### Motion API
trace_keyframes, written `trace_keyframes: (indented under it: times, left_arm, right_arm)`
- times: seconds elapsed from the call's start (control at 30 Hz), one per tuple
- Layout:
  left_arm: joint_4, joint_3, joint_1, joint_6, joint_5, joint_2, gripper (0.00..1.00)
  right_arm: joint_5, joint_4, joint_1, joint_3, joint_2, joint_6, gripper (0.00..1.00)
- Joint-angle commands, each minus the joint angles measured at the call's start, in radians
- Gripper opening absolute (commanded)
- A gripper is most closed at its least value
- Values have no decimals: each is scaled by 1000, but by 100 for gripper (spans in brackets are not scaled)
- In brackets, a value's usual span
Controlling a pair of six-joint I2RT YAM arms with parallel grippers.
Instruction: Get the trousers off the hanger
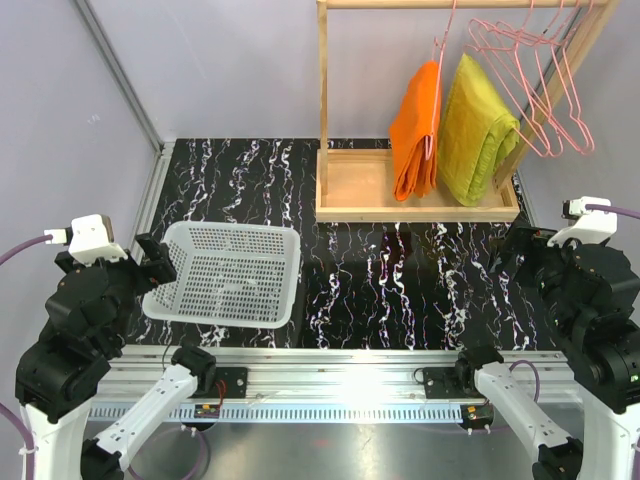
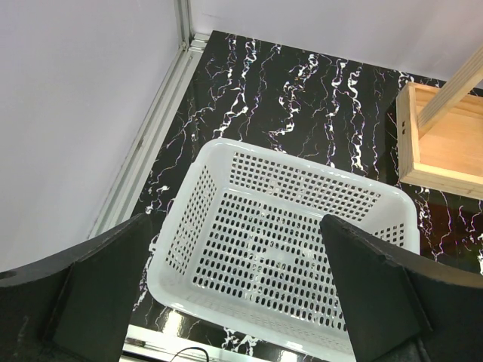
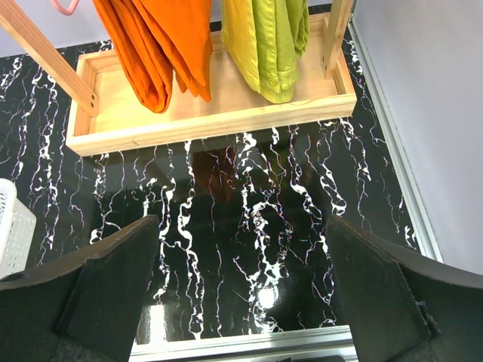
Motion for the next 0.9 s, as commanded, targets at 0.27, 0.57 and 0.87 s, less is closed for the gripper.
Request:
trace_keyframes:
  times: [0.27, 0.57, 0.87]
  left_arm:
    - [53, 0, -4, -113, -3, 9, 99]
    - [52, -16, -4, -116, 33, 6, 99]
    - [52, -56, -4, -97, 62, -2, 99]
  right_arm:
    - [-186, 187, 9, 63, 113, 108, 100]
    - [-249, 267, 9, 331, 438, 145, 99]
    - [-102, 164, 9, 705, 837, 31, 90]
